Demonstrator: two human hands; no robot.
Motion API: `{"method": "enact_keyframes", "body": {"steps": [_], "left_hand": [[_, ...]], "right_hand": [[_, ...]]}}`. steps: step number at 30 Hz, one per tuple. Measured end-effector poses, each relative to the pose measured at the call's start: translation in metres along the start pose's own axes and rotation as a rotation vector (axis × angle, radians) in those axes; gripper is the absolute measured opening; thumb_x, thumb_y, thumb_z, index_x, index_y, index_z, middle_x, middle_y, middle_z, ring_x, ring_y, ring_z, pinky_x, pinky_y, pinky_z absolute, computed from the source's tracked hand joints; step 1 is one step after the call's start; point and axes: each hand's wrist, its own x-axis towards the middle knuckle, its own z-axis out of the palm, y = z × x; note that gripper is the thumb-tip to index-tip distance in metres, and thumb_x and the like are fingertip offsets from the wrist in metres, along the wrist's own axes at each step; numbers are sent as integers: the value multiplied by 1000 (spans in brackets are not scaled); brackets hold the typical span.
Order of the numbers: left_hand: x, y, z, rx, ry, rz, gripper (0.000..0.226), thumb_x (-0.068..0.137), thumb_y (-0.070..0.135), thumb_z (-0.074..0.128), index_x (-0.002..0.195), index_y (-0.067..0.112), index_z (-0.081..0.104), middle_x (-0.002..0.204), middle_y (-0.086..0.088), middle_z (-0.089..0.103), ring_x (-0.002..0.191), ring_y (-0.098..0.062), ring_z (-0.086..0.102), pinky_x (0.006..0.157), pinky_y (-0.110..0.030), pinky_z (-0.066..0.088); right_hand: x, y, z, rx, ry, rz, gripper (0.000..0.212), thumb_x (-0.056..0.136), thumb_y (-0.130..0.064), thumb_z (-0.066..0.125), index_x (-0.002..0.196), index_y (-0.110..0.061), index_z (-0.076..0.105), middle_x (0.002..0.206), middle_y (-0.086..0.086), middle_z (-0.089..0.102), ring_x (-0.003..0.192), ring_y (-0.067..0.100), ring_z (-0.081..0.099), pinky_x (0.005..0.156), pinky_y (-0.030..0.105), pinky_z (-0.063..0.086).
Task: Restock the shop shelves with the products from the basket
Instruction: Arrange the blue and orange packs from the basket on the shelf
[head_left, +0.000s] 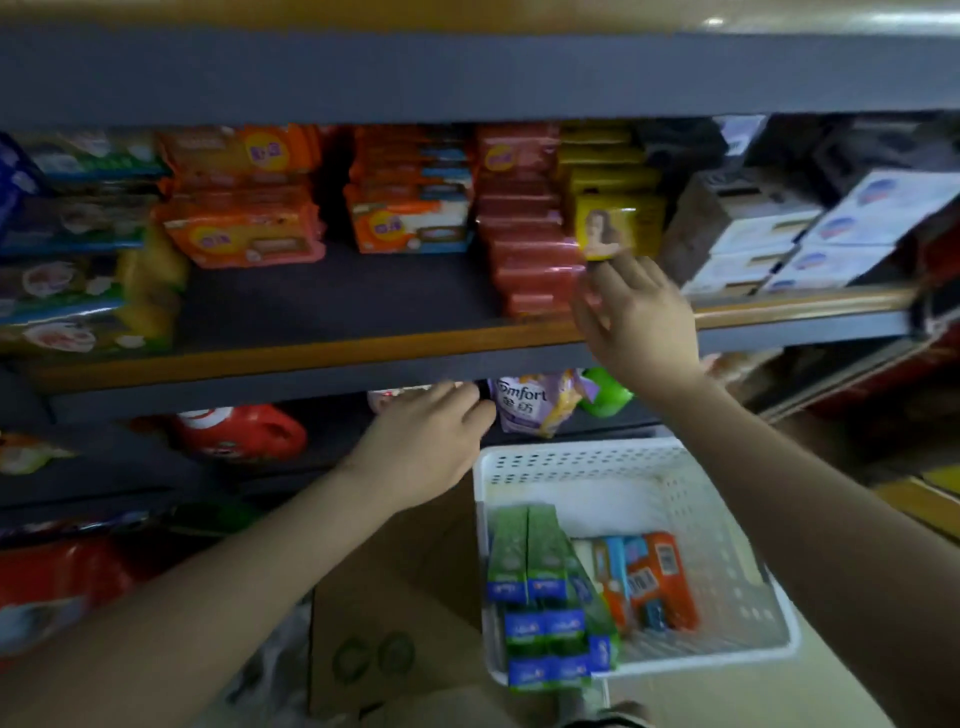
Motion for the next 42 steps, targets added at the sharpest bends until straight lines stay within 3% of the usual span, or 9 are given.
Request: {"method": "enact_keyframes", "body": {"steps": [3,6,11,15,23,28,32,37,42], "left_hand": [[15,40,27,-36,-234,75,23,54,20,76,71,16,61,63,-1,58,52,-20,60,38,-23,39],[36,75,65,-58,-418,141,30,41,20,81,60,18,59,56,-1,57,43,-20,58,35,-19,37],[72,129,133,-122,-662,140,22,90,14,42,107,7,54,109,-13,57,102,-32,59,76,-37,47],[94,158,176,-112,-731,168,25,93,17,36,111,8,51,113,-12,54,105,-32,55,70,-37,43],[88,179,208,-268,-1075,193,53,80,51,58,121,18,48,119,-6,57,108,-26,56,79,-32,47],[90,179,222,-471,-1214,39,63,69,42,75,120,20,47,121,-4,59,106,-23,56,86,-34,47],[93,176,231,-604,-1245,-20,59,64,40,80,111,22,49,114,-1,61,99,-20,57,83,-34,48],[85,162,201,-744,-900,-49,41,61,34,82,90,28,53,87,12,55,84,-14,57,70,-34,50],[73,116,132,-862,-439,-290,45,62,27,83,99,20,60,93,3,65,87,-19,62,78,-39,51]], "right_hand": [[-89,46,-7,44,-258,235,12,84,-16,53,82,-6,59,83,14,61,78,36,61,50,34,43],[-177,89,11,67,-687,516,18,89,-21,51,103,-13,59,109,9,60,99,34,59,72,39,51],[-258,118,62,137,-1087,627,29,91,-20,46,118,-15,51,124,6,55,113,28,55,93,42,48],[-274,110,112,278,-1241,464,58,77,-36,66,127,-17,44,133,8,46,121,30,45,98,47,43],[-285,107,114,230,-1193,381,59,80,-31,67,127,-7,41,134,11,39,127,30,33,106,40,31],[-304,102,108,364,-1193,744,36,87,-15,57,119,-8,45,127,15,51,116,32,51,97,43,45],[-310,102,115,506,-1195,988,57,78,-28,71,124,-9,43,121,11,55,109,27,56,94,42,50],[-292,111,82,538,-1188,1009,40,79,-32,68,106,-7,52,101,6,62,91,21,61,82,32,53],[-253,108,31,579,-748,1086,29,78,-26,64,104,-15,54,99,6,60,90,24,61,81,45,54]]}}
